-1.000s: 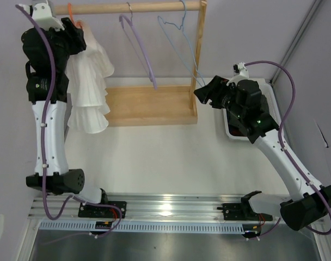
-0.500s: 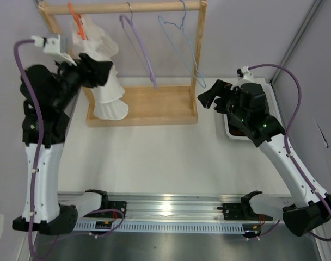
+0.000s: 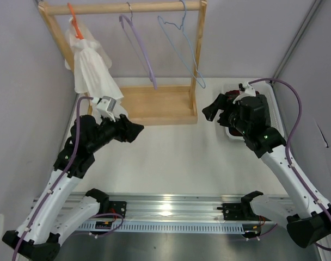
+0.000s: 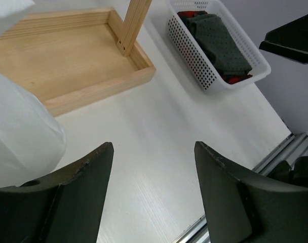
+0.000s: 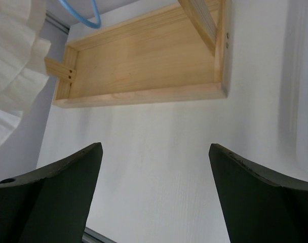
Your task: Place the skirt on the hanger
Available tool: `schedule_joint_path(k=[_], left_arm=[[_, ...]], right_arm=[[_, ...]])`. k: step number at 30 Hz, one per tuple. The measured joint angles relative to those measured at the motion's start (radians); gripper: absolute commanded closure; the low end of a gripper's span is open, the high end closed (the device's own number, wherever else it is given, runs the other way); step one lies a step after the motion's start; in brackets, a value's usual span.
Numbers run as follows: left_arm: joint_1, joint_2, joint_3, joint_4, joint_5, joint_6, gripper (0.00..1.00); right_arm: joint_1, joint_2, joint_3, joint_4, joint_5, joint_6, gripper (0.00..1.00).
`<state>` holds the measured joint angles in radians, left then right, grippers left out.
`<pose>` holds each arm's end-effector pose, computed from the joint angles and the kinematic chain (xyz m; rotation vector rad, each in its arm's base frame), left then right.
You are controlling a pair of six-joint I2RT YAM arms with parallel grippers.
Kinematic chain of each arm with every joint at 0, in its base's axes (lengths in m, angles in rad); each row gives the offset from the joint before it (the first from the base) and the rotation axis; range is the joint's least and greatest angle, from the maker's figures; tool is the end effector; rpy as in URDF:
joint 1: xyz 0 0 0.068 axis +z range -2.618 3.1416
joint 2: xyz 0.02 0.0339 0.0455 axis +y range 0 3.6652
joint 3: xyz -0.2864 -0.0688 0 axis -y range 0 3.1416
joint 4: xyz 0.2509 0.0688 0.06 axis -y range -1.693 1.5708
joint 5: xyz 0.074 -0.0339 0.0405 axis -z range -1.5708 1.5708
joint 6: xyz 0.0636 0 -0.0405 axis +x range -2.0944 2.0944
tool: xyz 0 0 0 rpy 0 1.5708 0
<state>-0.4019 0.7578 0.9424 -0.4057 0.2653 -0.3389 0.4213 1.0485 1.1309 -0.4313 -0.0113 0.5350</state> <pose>0.1588 -0.0856 0.3857 0.2543 1.8327 -0.7618 0.2293 0.1035 0.3951 0.1044 1.9720 0.6463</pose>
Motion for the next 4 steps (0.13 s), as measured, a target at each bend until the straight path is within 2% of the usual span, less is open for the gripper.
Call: schedule_joint_path(k=[4], left_arm=[[0.0, -0.02, -0.008, 0.005, -0.006, 0.001, 0.29]], right_arm=[[0.0, -0.013, -0.026, -0.006, 0.023, 0.004, 0.06]])
